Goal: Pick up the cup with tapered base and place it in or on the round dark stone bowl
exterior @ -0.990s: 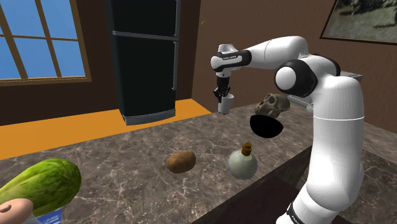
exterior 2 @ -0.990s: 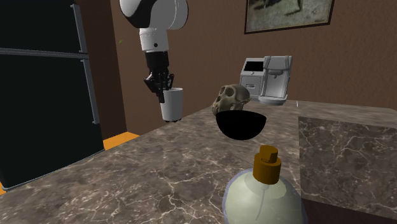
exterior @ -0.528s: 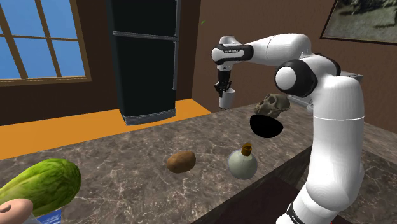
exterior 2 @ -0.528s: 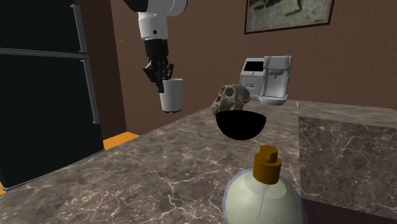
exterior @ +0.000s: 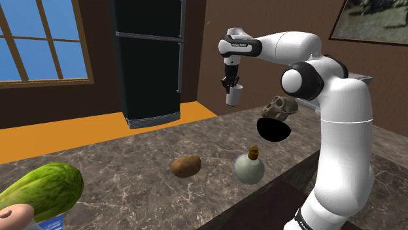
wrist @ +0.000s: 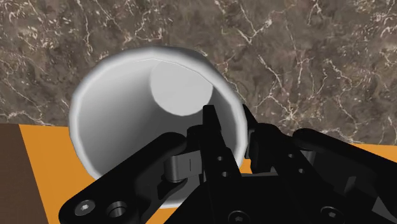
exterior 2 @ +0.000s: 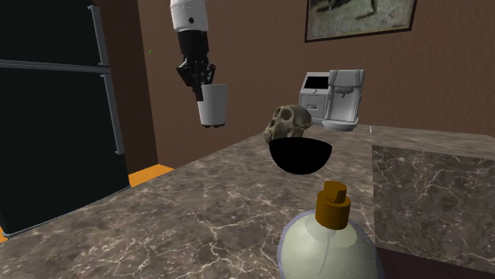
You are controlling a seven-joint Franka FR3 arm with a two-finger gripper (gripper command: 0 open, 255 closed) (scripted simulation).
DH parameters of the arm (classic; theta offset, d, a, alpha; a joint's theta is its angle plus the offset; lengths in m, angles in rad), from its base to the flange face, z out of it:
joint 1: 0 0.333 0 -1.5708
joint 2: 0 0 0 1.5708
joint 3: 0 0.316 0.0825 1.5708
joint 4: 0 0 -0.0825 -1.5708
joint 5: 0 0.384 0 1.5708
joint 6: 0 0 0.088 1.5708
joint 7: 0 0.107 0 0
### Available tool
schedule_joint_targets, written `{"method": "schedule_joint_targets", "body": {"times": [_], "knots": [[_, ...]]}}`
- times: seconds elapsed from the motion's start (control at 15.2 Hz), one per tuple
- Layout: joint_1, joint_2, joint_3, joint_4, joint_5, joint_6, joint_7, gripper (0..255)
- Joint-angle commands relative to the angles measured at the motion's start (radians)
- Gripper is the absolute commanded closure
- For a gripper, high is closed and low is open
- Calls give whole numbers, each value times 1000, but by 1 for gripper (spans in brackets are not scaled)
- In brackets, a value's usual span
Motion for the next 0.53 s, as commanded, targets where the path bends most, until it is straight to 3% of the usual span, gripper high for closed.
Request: {"method": "schedule_joint_targets", "body": {"times": [0.0, 0.46], "knots": [[-1, -1, 0, 19, 0, -20, -1, 255], [-22, -249, -40, -299, -57, 64, -71, 255]]}}
